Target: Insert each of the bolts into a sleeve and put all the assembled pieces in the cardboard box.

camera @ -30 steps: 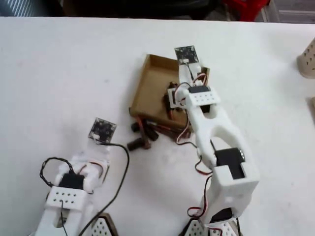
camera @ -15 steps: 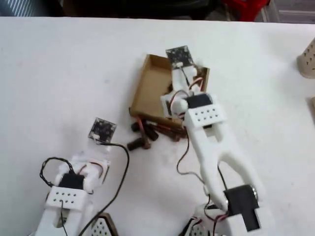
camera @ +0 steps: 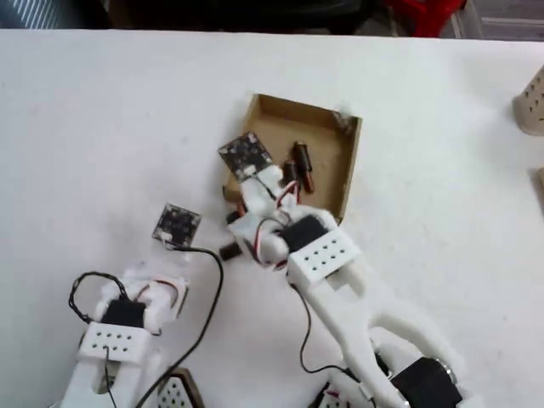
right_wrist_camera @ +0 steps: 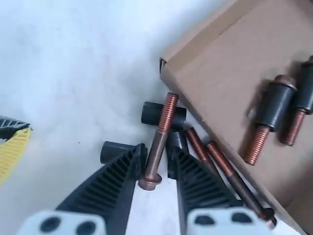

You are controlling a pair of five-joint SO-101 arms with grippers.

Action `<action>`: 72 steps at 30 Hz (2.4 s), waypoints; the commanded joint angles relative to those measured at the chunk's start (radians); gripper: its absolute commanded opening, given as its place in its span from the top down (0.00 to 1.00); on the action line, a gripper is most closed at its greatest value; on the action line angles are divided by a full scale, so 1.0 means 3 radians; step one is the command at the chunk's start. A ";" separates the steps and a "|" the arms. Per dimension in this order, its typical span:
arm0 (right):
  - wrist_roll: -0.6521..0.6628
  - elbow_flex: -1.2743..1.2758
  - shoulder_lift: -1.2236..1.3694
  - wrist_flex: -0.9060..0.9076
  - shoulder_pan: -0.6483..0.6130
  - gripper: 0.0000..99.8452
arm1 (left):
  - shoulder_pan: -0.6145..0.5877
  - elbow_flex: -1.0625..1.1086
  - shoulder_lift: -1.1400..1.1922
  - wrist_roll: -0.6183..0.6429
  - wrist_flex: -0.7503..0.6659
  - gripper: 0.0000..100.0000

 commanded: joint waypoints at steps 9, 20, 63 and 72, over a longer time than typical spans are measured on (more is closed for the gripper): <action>-0.0020 0.0834 -0.0115 -0.1854 -0.0038 0.93 | -0.0023 -0.0215 -0.0038 -0.0036 -0.0005 0.98; -0.0240 0.0322 0.1015 -0.1961 -0.0043 0.93 | -0.0023 -0.0215 -0.0038 -0.0036 -0.0005 0.98; 0.0962 0.0010 -0.0770 0.0560 0.0038 0.98 | -0.0023 -0.0215 -0.0038 -0.0036 -0.0005 0.98; 0.1632 0.0174 -0.1409 0.1235 0.1010 0.98 | -0.0023 -0.0215 -0.0038 -0.0036 -0.0005 0.98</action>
